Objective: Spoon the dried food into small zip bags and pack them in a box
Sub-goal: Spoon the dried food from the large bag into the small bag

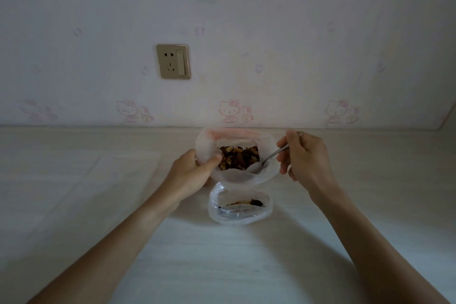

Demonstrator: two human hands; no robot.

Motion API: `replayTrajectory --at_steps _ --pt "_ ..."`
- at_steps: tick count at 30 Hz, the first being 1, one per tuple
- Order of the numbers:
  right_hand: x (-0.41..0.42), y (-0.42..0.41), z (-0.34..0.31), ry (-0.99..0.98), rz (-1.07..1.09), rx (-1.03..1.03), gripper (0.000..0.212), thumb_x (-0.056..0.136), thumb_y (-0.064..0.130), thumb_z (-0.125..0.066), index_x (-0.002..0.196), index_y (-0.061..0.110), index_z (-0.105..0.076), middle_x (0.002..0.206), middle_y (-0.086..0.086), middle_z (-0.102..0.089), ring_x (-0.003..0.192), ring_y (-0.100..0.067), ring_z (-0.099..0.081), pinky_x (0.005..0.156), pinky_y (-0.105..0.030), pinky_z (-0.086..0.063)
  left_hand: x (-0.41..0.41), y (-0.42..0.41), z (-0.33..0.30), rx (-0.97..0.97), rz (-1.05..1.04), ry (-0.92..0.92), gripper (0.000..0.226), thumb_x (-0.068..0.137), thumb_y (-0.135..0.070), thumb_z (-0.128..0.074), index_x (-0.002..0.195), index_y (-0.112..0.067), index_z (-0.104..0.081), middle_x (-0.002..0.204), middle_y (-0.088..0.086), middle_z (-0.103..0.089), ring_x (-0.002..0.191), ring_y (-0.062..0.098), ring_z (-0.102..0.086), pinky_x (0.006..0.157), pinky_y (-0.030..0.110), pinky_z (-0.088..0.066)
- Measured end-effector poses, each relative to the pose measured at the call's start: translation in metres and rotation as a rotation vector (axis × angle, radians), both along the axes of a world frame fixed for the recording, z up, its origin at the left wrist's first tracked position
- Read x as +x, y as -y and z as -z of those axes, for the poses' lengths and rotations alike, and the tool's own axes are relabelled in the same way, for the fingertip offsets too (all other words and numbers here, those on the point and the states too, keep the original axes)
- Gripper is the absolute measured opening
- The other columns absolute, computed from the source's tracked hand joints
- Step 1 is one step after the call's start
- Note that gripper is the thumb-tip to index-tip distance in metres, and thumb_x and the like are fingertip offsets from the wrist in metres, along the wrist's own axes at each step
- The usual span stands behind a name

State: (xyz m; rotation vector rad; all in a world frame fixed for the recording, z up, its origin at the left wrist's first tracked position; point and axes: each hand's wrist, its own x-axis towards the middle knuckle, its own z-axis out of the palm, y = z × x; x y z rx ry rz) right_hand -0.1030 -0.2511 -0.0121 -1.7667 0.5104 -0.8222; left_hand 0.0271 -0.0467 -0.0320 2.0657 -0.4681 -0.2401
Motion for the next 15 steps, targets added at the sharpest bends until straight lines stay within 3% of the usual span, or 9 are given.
replayTrajectory --at_steps 5,10,15 --pt "0.006 -0.004 0.007 -0.027 -0.010 -0.162 0.042 0.111 0.025 -0.041 0.082 0.009 -0.067 0.064 -0.009 -0.068 0.041 -0.012 -0.057 0.041 -0.017 -0.042 -0.005 0.000 0.016 -0.051 -0.025 0.103 0.017 0.094 -0.043 -0.069 0.100 -0.027 -0.067 0.091 -0.004 -0.076 0.087 0.019 -0.073 0.089 0.052 -0.058" --pt "0.008 -0.006 0.012 -0.072 -0.161 0.136 0.036 0.110 0.020 -0.046 0.090 0.003 -0.071 0.070 -0.009 -0.074 0.046 -0.019 -0.059 0.035 -0.025 -0.037 -0.008 -0.002 0.018 -0.173 0.036 0.075 0.007 0.096 -0.034 -0.070 0.100 -0.030 -0.073 0.087 -0.009 -0.080 0.085 0.011 -0.076 0.092 0.048 -0.058" --pt "0.007 0.000 0.014 -0.143 -0.233 0.366 0.031 0.109 0.016 -0.047 0.102 -0.004 -0.069 0.086 -0.018 -0.078 0.055 -0.023 -0.064 0.041 -0.027 -0.043 -0.010 -0.002 0.017 -0.274 0.065 0.028 0.010 0.097 -0.028 -0.071 0.100 -0.021 -0.078 0.090 -0.003 -0.081 0.089 0.016 -0.077 0.096 0.047 -0.058"
